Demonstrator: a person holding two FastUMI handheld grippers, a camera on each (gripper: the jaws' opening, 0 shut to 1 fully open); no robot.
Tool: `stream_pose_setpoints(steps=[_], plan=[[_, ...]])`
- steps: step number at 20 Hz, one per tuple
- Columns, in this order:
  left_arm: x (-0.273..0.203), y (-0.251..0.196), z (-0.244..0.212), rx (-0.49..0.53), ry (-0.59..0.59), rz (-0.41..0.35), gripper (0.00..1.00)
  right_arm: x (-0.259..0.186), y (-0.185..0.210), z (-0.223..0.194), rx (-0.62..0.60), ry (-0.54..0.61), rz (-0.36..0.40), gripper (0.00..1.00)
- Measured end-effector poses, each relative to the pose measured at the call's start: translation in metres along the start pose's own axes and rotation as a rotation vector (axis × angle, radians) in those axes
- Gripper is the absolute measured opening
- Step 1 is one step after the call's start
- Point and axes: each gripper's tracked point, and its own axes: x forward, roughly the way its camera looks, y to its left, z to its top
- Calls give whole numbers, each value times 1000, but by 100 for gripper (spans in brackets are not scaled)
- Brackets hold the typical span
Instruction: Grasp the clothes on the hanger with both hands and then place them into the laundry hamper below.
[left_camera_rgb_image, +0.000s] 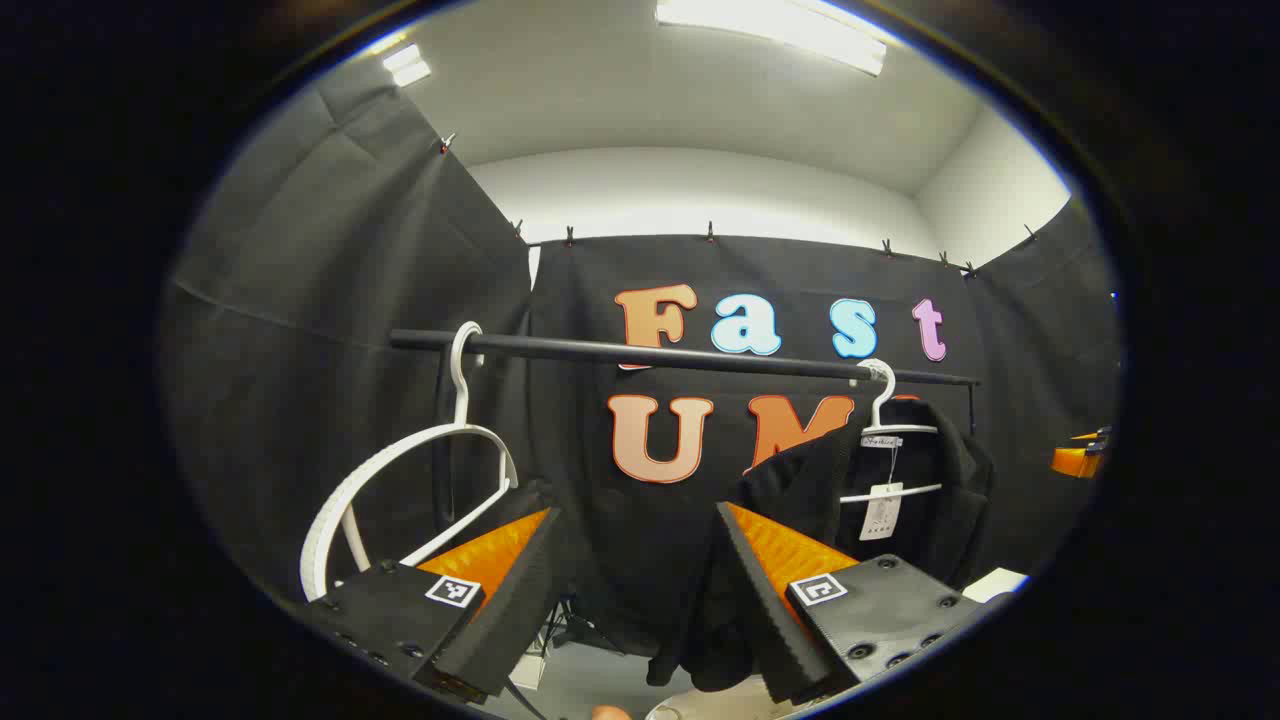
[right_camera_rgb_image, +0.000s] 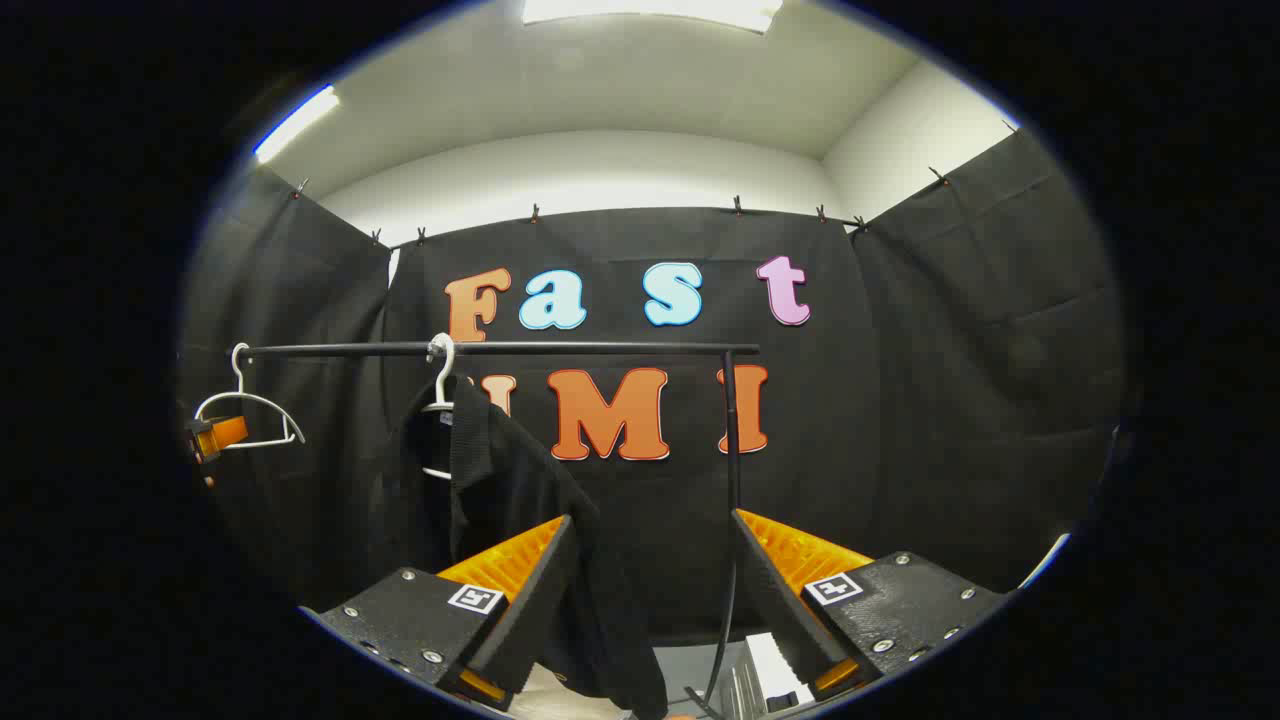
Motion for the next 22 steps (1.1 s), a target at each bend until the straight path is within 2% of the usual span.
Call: stream_pose_setpoints(steps=[3, 4, 5, 6, 9, 10, 11, 13, 14, 16, 18, 19, 22], plan=[[-1, -1, -2, -2, 3, -14, 96, 2, 9, 1, -6, -2, 6, 100], [1, -2, -1, 7, 0, -23, 96, 3, 10, 0, -8, -3, 5, 94], [4, -3, 1, 14, -8, -30, 100, 6, 12, -1, -7, 0, 2, 94], [8, 0, 4, 11, -17, -27, 96, 8, 14, -3, -5, 4, 1, 94], [17, -8, 15, -26, -60, -42, 99, 22, 18, -11, -7, 11, -22, 94], [20, -9, 15, -26, -64, -45, 96, 25, 21, -15, -5, 21, -20, 94], [21, -10, 14, -19, -64, -47, 96, 28, 25, -18, 1, 30, -14, 100], [22, -11, 10, -7, -53, -44, 96, 30, 34, -19, 20, 36, 10, 100], [22, -12, 6, -6, -41, -46, 93, 30, 38, -19, 24, 35, 19, 100], [19, -14, -6, -19, -16, -54, 96, 31, 42, -12, 0, 15, 21, 100], [19, -14, -12, -30, -3, -52, 93, 32, 57, -8, -20, 0, 53, 100], [19, -11, -11, -21, -5, -45, 96, 34, 64, -11, -17, 1, 68, 100], [26, -1, -6, -2, -31, -16, 96, 36, 86, -25, 5, 23, 113, 100]])
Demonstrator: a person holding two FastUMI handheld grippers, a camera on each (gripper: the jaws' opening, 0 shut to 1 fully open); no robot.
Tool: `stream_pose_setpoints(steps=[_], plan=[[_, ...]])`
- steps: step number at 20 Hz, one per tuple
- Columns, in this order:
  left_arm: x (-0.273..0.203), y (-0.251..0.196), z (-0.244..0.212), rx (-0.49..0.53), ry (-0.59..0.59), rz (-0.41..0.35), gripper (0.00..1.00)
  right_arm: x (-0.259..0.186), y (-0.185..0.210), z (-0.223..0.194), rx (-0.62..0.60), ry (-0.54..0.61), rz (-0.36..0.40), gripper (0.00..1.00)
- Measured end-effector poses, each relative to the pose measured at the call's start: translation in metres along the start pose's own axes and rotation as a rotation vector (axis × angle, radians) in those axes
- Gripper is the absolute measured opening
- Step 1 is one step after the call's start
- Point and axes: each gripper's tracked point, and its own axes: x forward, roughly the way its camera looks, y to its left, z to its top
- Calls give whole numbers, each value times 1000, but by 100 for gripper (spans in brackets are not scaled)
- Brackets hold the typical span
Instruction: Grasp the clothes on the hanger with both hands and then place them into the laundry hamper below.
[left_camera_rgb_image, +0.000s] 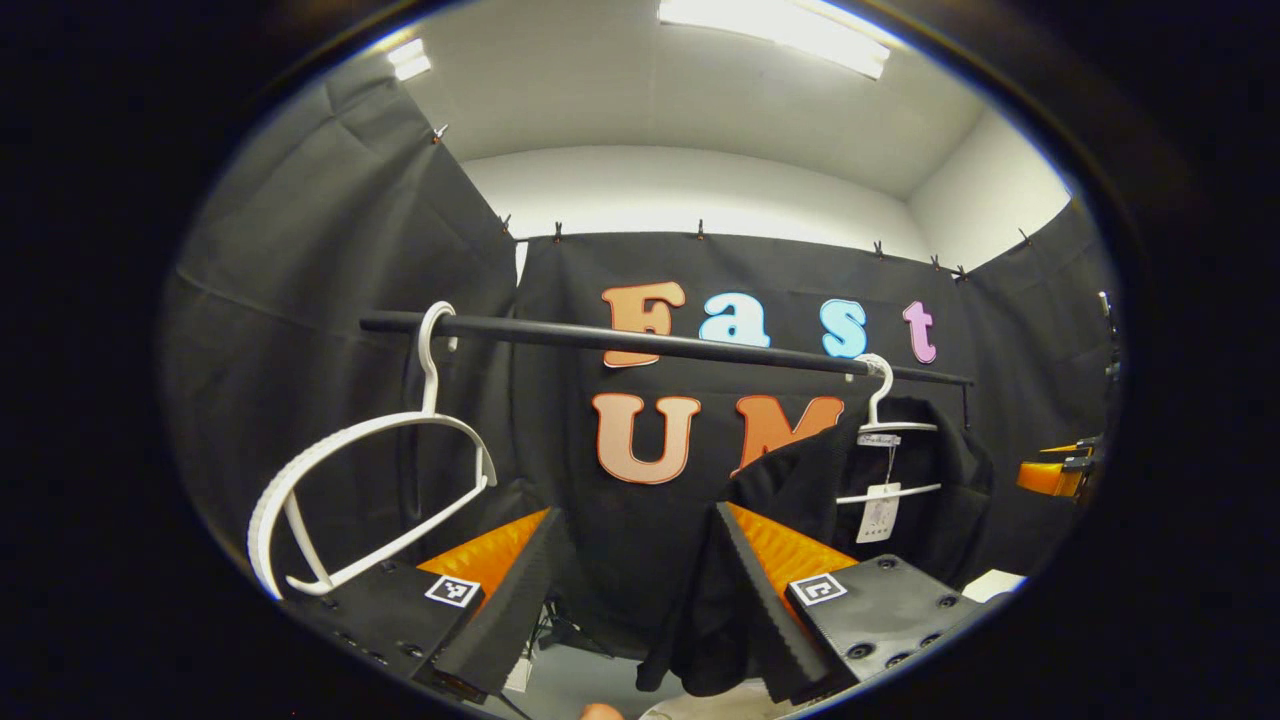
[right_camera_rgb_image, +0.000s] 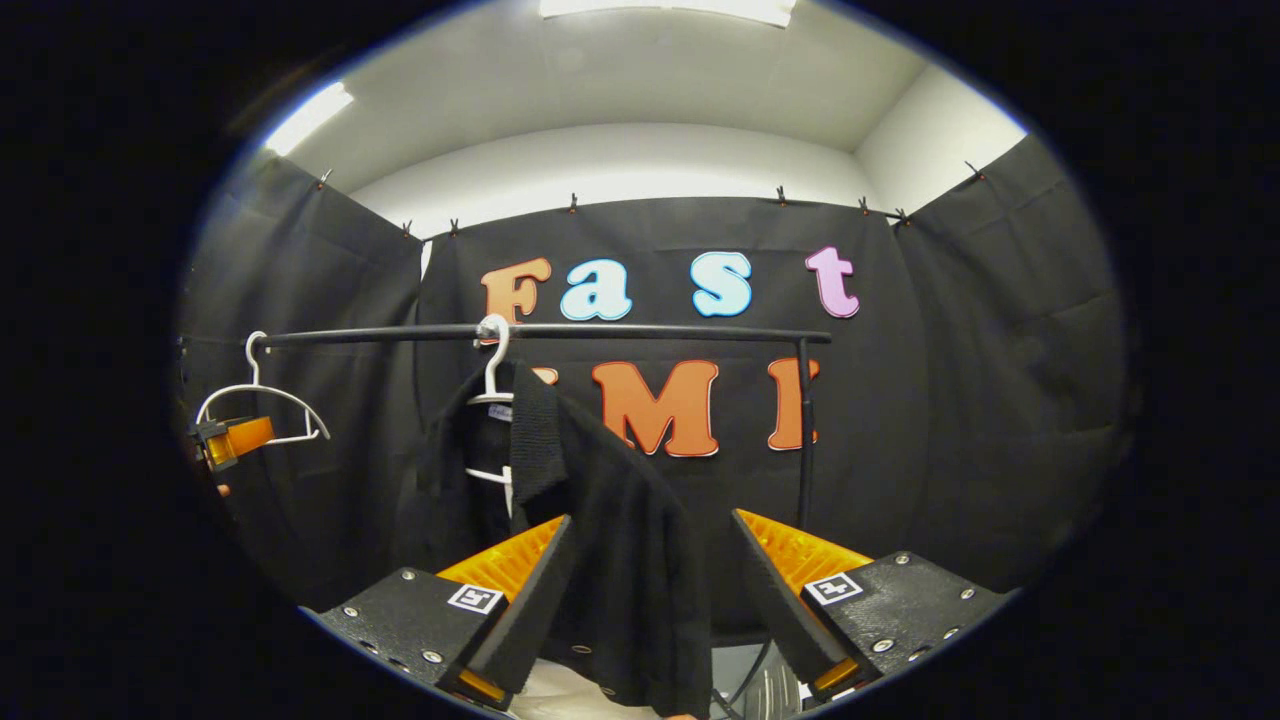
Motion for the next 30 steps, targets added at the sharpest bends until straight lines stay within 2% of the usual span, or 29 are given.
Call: stream_pose_setpoints(steps=[6, 7, 9, 12, 13, 15, 17, 19, 20, 22, 27, 28, 30], plan=[[16, 3, -9, 18, -8, 1, 96, 12, 40, -30, 89, 34, 51, 100], [17, 1, -12, 15, -3, -5, 100, 16, 43, -36, 93, 44, 51, 94], [20, -3, -18, -1, 10, -23, 96, 27, 50, -44, 99, 51, 51, 94], [21, -3, -26, -12, 28, -36, 96, 43, 48, -56, 111, 57, 21, 94], [23, -2, -28, -9, 30, -36, 93, 51, 45, -59, 110, 56, 6, 94], [24, -3, -31, -5, 35, -34, 100, 62, 45, -66, 104, 62, -5, 94], [26, -3, -35, -6, 41, -37, 96, 73, 47, -74, 91, 62, -11, 94], [30, -5, -39, -7, 46, -40, 100, 87, 47, -81, 82, 68, -20, 94], [33, -8, -43, -8, 50, -42, 96, 94, 47, -84, 79, 73, -25, 94], [39, -13, -52, -14, 63, -51, 96, 108, 47, -90, 71, 78, -30, 94], [53, -38, -75, -41, 76, -101, 96, 127, 48, -95, 28, 64, -30, 94], [56, -44, -81, -43, 78, -117, 100, 128, 49, -96, 31, 62, -22, 93], [65, -58, -93, -44, 87, -144, 100, 135, 51, -96, 39, 59, -11, 92]])
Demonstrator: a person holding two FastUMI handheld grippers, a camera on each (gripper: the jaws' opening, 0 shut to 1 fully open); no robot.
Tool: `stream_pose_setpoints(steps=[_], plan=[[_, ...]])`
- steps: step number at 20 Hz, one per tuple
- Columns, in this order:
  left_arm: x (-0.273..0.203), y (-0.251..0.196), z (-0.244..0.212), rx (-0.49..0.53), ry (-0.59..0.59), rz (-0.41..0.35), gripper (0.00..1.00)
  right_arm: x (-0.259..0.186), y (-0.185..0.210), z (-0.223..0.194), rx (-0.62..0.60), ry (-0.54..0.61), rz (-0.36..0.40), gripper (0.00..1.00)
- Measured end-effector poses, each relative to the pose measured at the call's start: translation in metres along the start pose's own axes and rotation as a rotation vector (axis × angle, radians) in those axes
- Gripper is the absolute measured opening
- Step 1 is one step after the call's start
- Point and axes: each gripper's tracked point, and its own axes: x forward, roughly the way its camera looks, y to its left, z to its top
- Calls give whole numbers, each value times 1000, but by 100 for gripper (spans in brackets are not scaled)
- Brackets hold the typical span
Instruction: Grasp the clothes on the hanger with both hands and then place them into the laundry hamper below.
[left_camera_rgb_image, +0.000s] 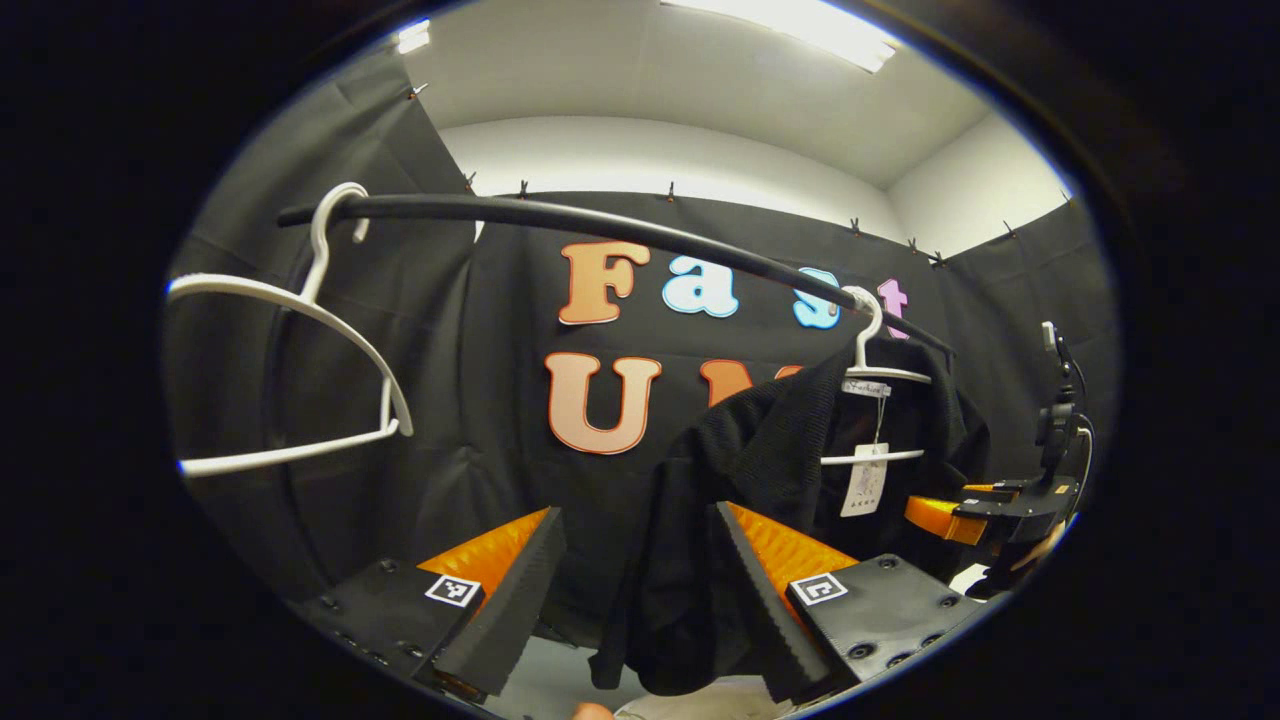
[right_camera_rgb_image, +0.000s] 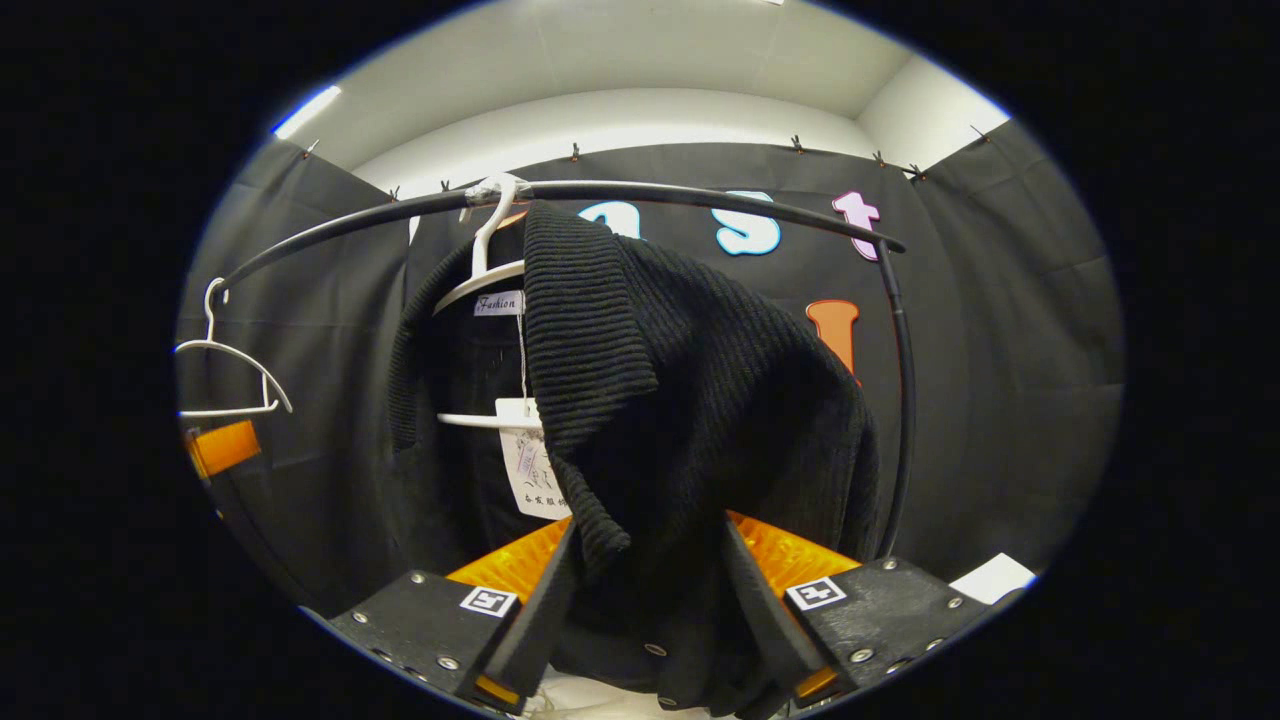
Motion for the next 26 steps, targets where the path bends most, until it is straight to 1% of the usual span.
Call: stream_pose_setpoints(steps=[1, 2, 3, 6, 7, 8, 10, 11, 12, 13, 14, 15, 16, 17, 18, 19, 20, 21, 23, 25, 26], plan=[[7, -4, -6, 2, 6, -10, 100, 2, 0, 0, 4, -2, 7, 66], [12, -11, -12, 4, 12, -21, 100, 5, -1, -1, 9, -4, 10, 63], [15, -14, -17, 8, 17, -29, 100, 7, -1, -2, 17, -5, 16, 70], [29, -32, -28, 37, 17, -52, 100, 8, -10, 1, 47, -3, 16, 55], [35, -40, -30, 44, 12, -75, 100, 8, -12, 2, 51, -4, 14, 48], [39, -49, -35, 42, 16, -96, 96, 9, -15, 2, 50, -5, 16, 42], [47, -64, -48, 12, 48, -135, 96, 6, -16, 2, 43, -6, 19, 30], [52, -69, -52, -5, 60, -147, 97, 5, -16, 2, 38, -8, 23, 7], [59, -71, -56, -14, 66, -147, 97, 4, -16, 3, 31, -10, 30, 14], [66, -71, -57, -15, 66, -141, 93, 3, -16, 3, 24, -11, 33, 12], [74, -73, -60, -14, 67, -146, 97, 1, -15, 3, 20, -12, 38, 11], [79, -77, -63, -14, 75, -157, 93, 0, -15, 3, 18, -12, 43, 17], [85, -81, -66, -20, 81, -160, 100, -1, -14, 2, 19, -11, 49, 9], [91, -84, -70, -26, 91, -166, 93, -1, -14, 3, 20, -12, 56, 9], [95, -85, -73, -29, 100, -162, 93, -2, -14, 3, 20, -12, 61, 10], [100, -85, -77, -32, 109, -149, 93, -2, -15, 3, 21, -11, 66, 17], [104, -87, -81, -36, 118, -153, 97, -4, -13, 2, 22, -10, 71, 17], [107, -91, -85, -37, 128, -159, 97, -6, -12, 2, 20, -7, 78, 8], [111, -98, -89, -40, 140, -170, 97, -7, -13, 3, 13, -6, 86, 6], [115, -99, -90, -24, 135, -164, 97, -10, -14, 4, 11, -4, 89, 5], [115, -99, -89, -19, 125, -164, 93, -12, -14, 5, 12, -3, 92, 4]])
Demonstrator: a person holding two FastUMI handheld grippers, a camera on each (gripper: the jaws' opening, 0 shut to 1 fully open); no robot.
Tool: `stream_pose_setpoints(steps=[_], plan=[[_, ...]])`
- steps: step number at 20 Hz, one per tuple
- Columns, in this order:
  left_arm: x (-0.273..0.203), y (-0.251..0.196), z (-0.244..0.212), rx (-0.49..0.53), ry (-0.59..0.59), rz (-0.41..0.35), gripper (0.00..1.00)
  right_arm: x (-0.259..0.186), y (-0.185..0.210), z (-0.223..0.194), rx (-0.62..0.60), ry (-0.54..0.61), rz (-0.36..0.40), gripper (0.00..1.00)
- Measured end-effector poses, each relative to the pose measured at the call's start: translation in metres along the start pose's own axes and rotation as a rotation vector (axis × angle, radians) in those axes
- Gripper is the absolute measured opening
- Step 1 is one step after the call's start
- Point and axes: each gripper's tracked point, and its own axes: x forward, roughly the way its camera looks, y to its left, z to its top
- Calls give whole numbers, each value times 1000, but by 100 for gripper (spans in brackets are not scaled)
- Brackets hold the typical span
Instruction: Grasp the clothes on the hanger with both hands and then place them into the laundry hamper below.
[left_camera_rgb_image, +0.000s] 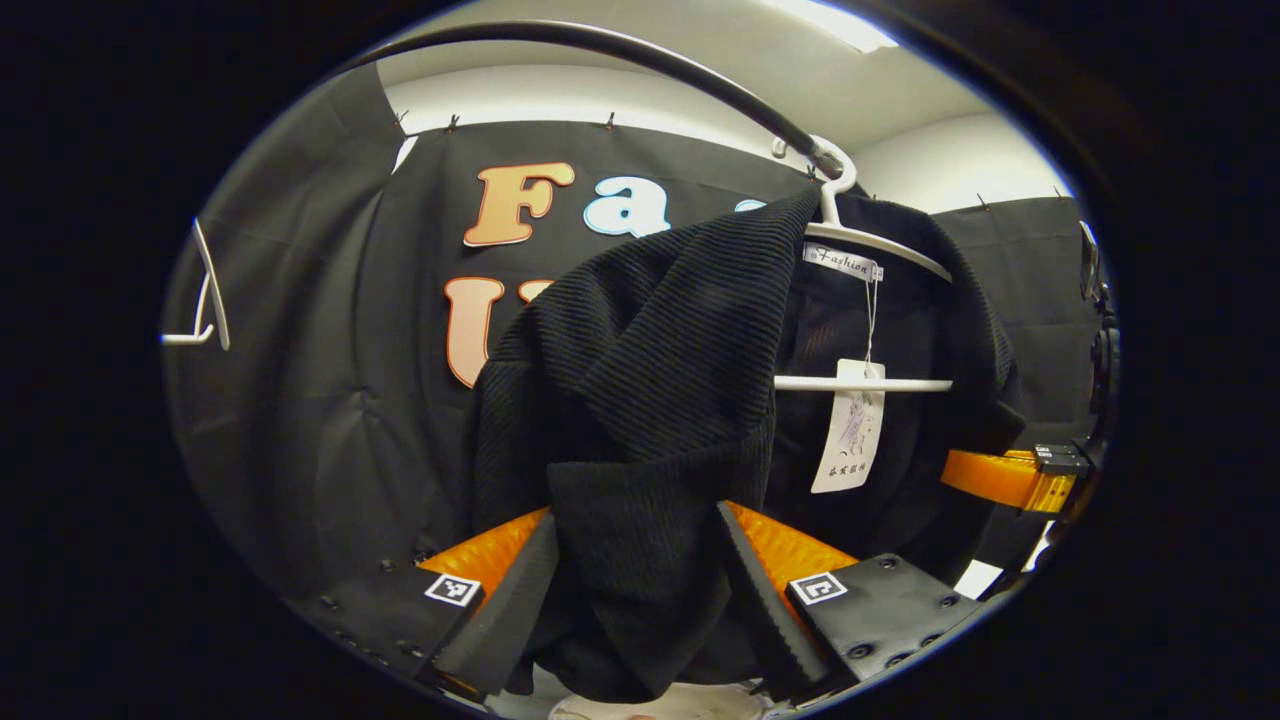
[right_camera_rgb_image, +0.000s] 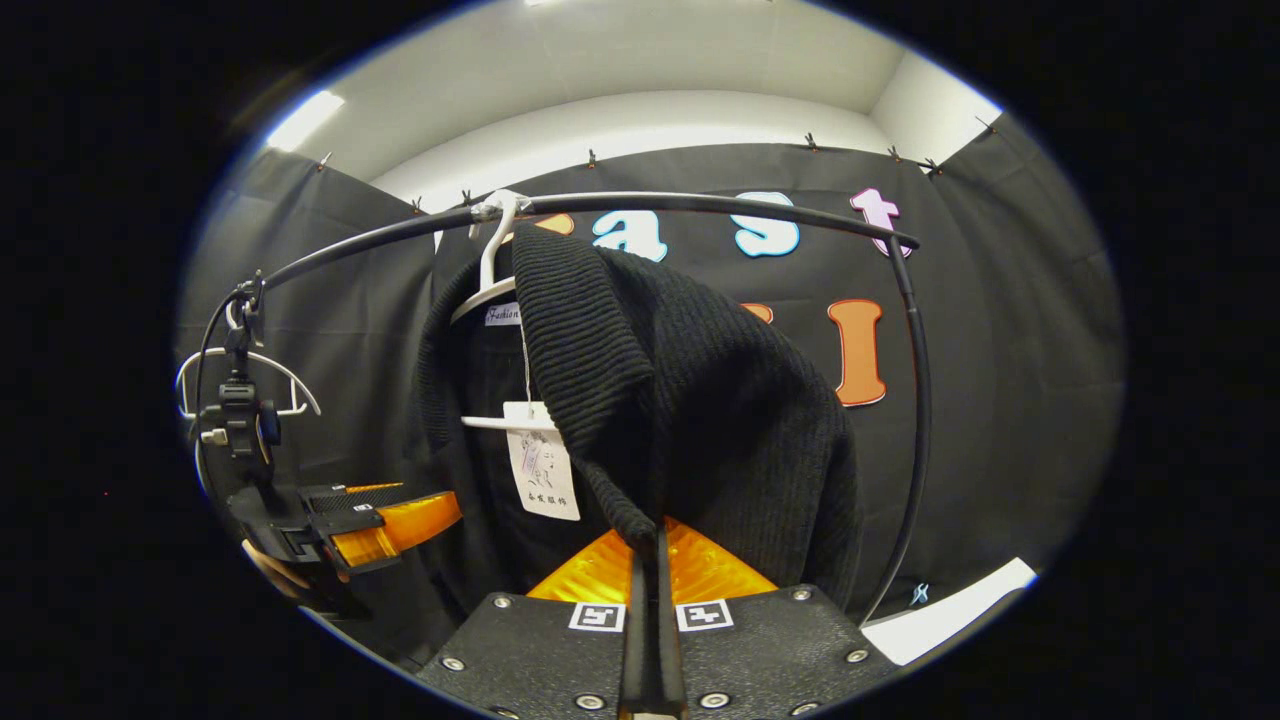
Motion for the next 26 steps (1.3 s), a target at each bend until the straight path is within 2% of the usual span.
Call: stream_pose_setpoints(steps=[1, 4, 5, 6, 7, 8, 9, 10, 16, 18, 19, 20, 21, 24, 26], plan=[[-1, 0, 4, 4, -7, 0, 84, -1, 0, 1, -2, 1, 4, 4], [-5, 0, 11, 18, -24, 11, 49, -8, 3, 3, -6, 5, 16, 4], [-9, 2, 14, 25, -30, 19, 38, -10, 3, 5, -4, 6, 19, 10], [-12, 5, 16, 25, -29, 29, 26, -13, 4, 7, -2, 5, 24, 3], [-13, 4, 15, 18, -10, 30, 14, -16, 4, 10, -6, 2, 28, 9], [-17, 4, 17, 16, 3, 20, 12, -20, 4, 14, -16, -3, 27, 1], [-20, 10, 20, 8, 5, 37, 9, -22, 2, 18, -26, -9, 24, 8], [-24, 14, 25, 12, -5, 38, 7, -27, 0, 24, -33, -18, 17, 0], [-55, 48, 73, 131, -95, 162, 7, -49, -27, 64, -43, -64, -36, 0], [-65, 59, 96, 149, -140, 201, 4, -55, -38, 80, -33, -77, -59, 0], [-68, 64, 106, 161, -164, 223, 4, -57, -45, 88, -29, -84, -70, 6], [-73, 69, 119, 168, -185, 239, 7, -60, -53, 95, -26, -91, -78, 0], [-78, 73, 130, 169, -201, 247, 4, -63, -58, 101, -21, -97, -85, 0], [-78, 76, 148, 140, -228, 234, 7, -73, -66, 113, -36, -108, -107, 0], [-82, 83, 161, 161, -246, 252, 7, -77, -68, 124, -54, -118, -112, 0]])
